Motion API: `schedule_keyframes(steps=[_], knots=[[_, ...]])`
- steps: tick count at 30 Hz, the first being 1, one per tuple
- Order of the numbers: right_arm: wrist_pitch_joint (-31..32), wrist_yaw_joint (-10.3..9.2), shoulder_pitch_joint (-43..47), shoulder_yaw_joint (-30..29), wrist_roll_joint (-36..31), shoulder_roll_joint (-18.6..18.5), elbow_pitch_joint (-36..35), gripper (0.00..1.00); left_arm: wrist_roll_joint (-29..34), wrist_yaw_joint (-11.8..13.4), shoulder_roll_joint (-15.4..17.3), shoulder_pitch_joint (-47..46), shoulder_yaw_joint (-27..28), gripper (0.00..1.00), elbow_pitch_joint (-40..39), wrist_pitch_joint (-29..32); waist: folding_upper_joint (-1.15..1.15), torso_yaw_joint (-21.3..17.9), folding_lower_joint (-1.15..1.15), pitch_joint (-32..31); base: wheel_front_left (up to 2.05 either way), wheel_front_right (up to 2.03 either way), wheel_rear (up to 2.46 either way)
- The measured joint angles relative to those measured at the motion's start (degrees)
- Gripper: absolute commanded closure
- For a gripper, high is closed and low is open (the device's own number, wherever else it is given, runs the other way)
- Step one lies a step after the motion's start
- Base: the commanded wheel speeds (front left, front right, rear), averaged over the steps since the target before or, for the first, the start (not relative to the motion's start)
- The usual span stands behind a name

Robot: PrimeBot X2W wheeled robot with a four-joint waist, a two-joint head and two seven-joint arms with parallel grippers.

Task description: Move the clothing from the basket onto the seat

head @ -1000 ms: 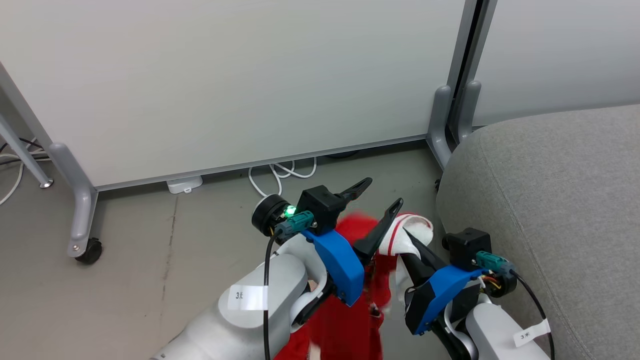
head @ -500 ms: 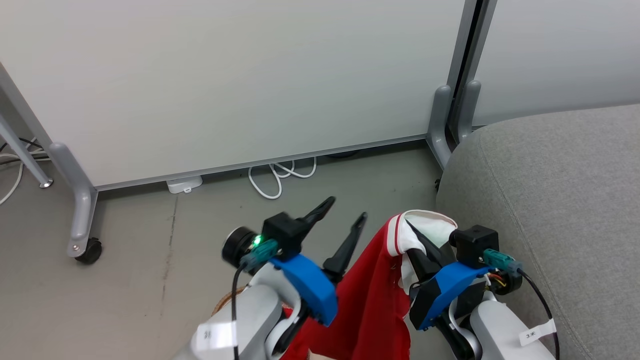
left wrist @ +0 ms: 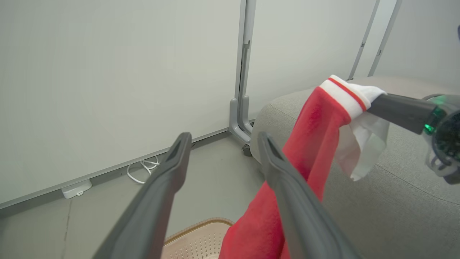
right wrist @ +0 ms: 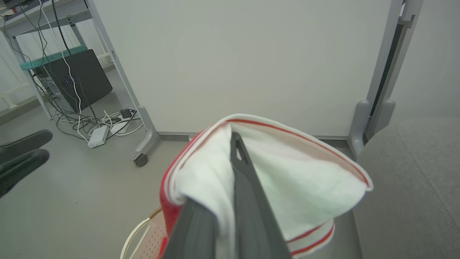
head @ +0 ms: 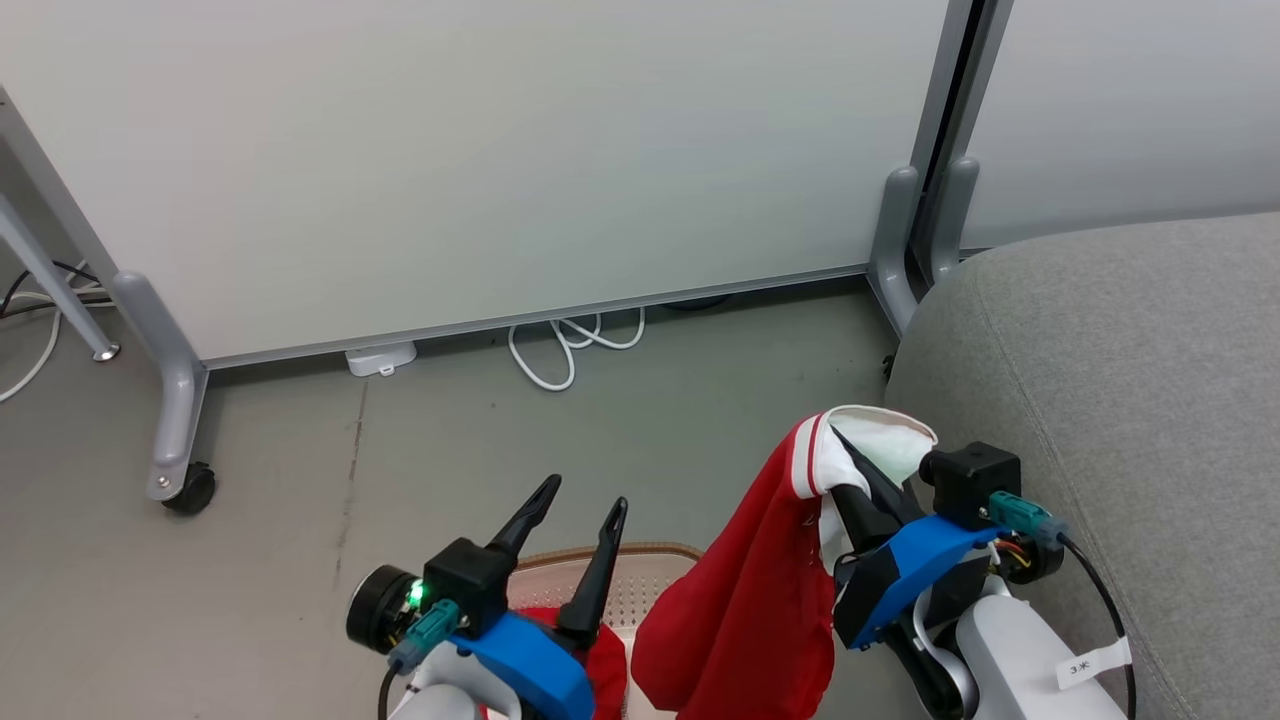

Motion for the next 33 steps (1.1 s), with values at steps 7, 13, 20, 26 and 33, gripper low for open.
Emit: schedule_keyframes(steps=[7, 13, 20, 26, 33], knots=[[0.36, 0.00, 0.65, -0.49, -0.07, 0.00, -1.04, 1.00, 3.78, -2.37, -0.88, 2.63, 4.35, 0.00, -1.27, 0.00, 0.00, 0.24, 0.00, 0.25, 0.00, 0.00, 0.00], [0.59, 0.00, 1.10, -0.60, -0.04, 0.00, -1.52, 1.00, 5.72, -3.60, -1.78, 3.60, 6.32, 0.00, -0.99, 0.00, 0.00, -0.40, 0.00, 0.53, 0.00, 0.00, 0.00], [0.79, 0.00, 1.10, -0.75, 0.10, 0.00, -1.78, 1.00, 7.36, -4.33, -2.70, 3.77, 7.90, 0.00, -0.38, 0.00, 0.00, -2.77, 0.00, 1.04, 0.00, 0.00, 0.00], [0.83, 0.00, 0.97, -0.88, 0.02, 0.00, -1.94, 1.00, 7.87, -4.36, -3.28, 3.78, 8.53, 0.00, -0.20, 0.00, 0.00, -6.34, 0.00, 1.67, 0.00, 0.00, 0.00], [0.86, 0.00, 0.55, -1.05, 0.02, 0.00, -2.18, 1.00, 8.28, -4.45, -3.54, 3.64, 9.02, 0.00, -0.11, 0.00, 0.00, -11.78, 0.00, 2.75, 0.00, 0.00, 0.00]])
